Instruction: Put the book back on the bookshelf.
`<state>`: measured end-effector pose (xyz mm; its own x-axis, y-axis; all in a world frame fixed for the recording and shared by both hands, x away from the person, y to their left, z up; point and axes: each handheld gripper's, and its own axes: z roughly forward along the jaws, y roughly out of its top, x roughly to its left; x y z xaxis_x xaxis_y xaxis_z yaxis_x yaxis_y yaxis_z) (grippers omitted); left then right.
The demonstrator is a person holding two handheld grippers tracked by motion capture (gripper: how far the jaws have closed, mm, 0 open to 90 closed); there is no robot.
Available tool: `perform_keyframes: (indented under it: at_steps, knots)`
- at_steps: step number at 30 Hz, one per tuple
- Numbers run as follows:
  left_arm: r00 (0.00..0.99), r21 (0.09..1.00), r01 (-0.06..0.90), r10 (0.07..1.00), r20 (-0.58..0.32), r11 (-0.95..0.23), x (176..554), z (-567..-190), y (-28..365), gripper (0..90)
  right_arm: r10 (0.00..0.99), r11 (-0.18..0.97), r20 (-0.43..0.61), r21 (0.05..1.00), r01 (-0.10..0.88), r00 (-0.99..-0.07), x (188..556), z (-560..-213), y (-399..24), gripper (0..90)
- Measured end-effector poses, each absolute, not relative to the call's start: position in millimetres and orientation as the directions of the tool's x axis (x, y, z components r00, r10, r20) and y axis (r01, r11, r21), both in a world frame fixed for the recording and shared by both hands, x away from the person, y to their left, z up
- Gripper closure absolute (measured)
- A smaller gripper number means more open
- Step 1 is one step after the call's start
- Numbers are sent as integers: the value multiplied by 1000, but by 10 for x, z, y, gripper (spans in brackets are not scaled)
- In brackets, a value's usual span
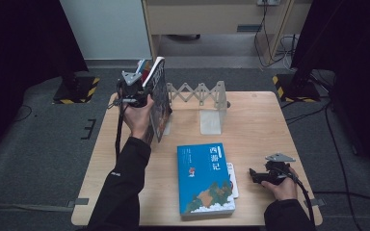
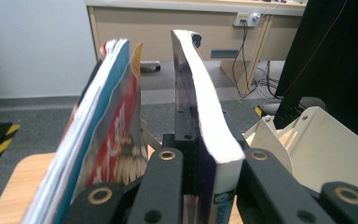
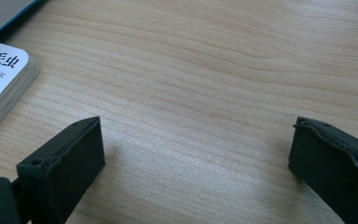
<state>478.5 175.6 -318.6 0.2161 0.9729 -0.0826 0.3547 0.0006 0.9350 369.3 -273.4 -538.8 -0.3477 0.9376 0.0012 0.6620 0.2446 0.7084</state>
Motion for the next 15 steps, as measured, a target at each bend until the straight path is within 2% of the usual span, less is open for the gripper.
perform_keyframes:
  at_steps: [5,15]
  knots:
    - [209,934,357,977,-51,-27,4804,-3279,1724,823,937,245,2,708,662,-349,3693,-5388,-2734,35]
    - [195,935,355,979,-51,-22,4786,-3351,1754,822,938,242,4,708,664,-346,3693,-5387,-2731,35]
